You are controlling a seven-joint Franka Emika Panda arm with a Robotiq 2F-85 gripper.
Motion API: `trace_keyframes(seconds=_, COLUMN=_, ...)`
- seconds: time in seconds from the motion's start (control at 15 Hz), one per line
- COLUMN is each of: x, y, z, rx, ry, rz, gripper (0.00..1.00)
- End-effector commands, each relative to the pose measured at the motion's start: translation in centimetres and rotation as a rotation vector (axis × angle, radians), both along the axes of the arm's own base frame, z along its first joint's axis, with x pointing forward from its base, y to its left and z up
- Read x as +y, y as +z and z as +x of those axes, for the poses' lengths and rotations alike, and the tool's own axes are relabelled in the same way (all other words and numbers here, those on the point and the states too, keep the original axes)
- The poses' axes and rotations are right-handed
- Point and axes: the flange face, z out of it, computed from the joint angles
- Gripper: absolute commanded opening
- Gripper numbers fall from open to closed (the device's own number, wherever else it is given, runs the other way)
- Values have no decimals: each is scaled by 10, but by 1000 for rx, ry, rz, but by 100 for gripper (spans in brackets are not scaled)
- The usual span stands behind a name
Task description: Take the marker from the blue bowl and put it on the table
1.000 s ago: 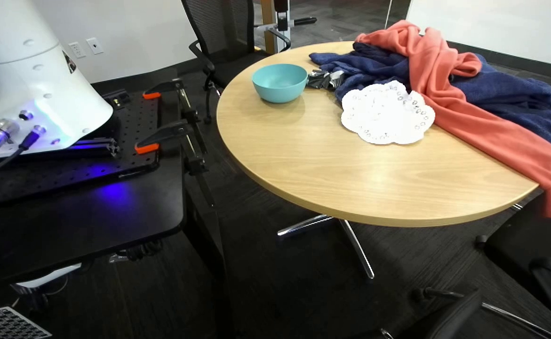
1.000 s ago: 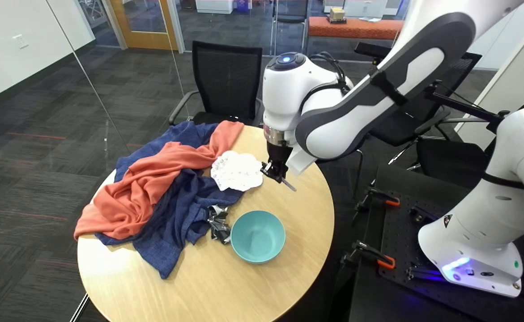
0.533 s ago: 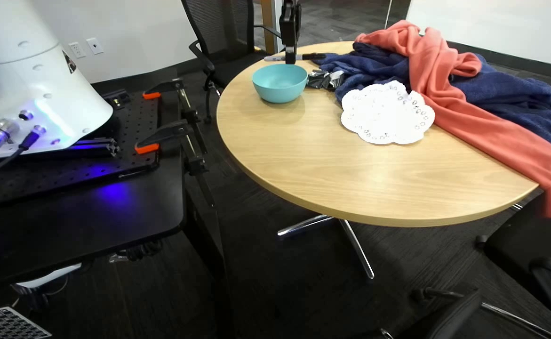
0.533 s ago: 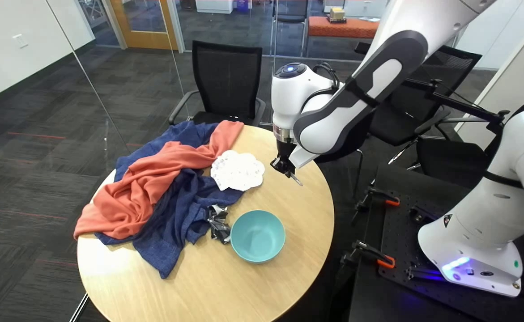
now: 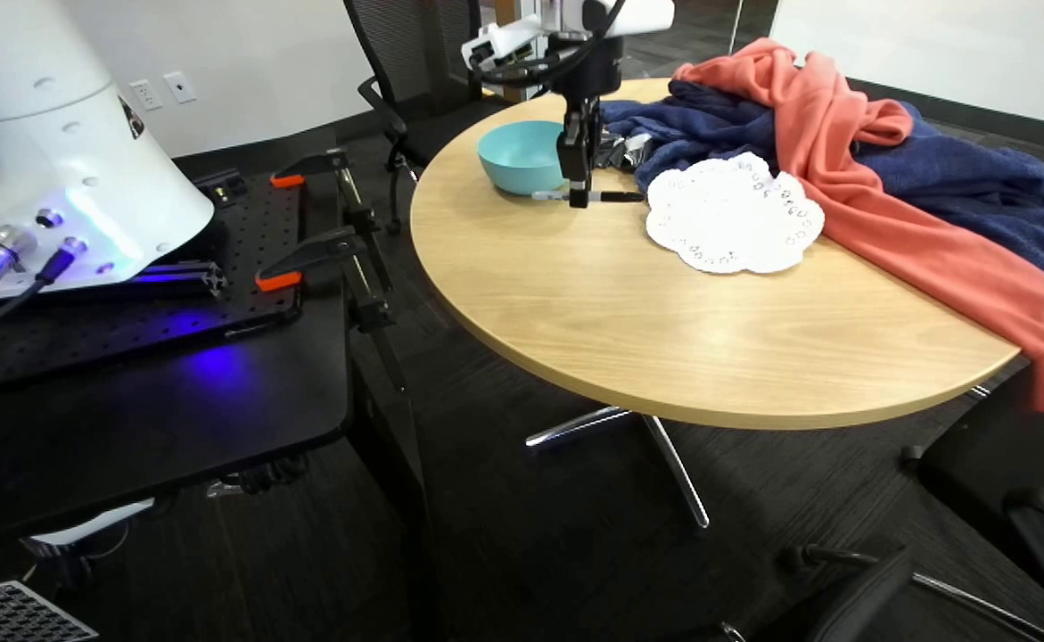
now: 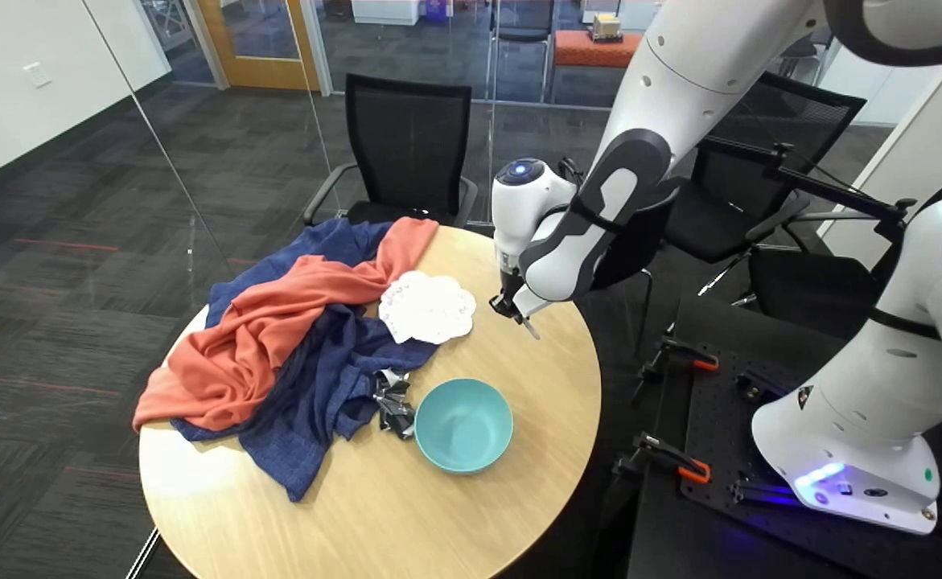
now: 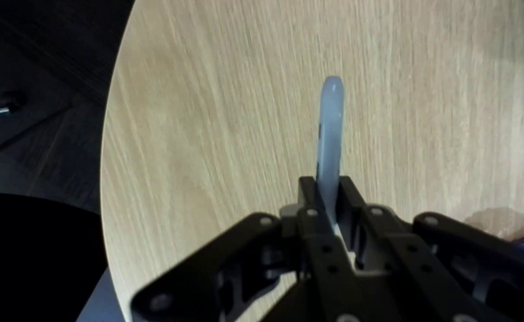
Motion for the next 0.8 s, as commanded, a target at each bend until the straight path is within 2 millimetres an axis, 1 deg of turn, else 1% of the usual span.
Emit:
trace_keyframes(seconds=0.0, x=-12, y=-19, z=13, rx=-40, ry=-41, rz=-23, gripper=4)
trace_keyframes(seconds=0.2, x=-17, y=-34, z=18, rx=-63, ry=-59, rz=-26, gripper=4)
trace_keyframes(seconds=0.47, x=-17, y=-48, z=22, rx=-74, ry=-79, rz=-18, gripper=4)
trace_keyframes(seconds=0.53, x=-17, y=-49, z=23, rx=-73, ry=-91, rz=-12, gripper=39)
trace_keyframes(seconds=0.6, x=-16, y=-49, z=23, rx=-74, ry=-96, rz=-7, gripper=40)
trace_keyframes(seconds=0.73, x=-15, y=-47, z=23, rx=-82, ry=-101, rz=2, gripper=54)
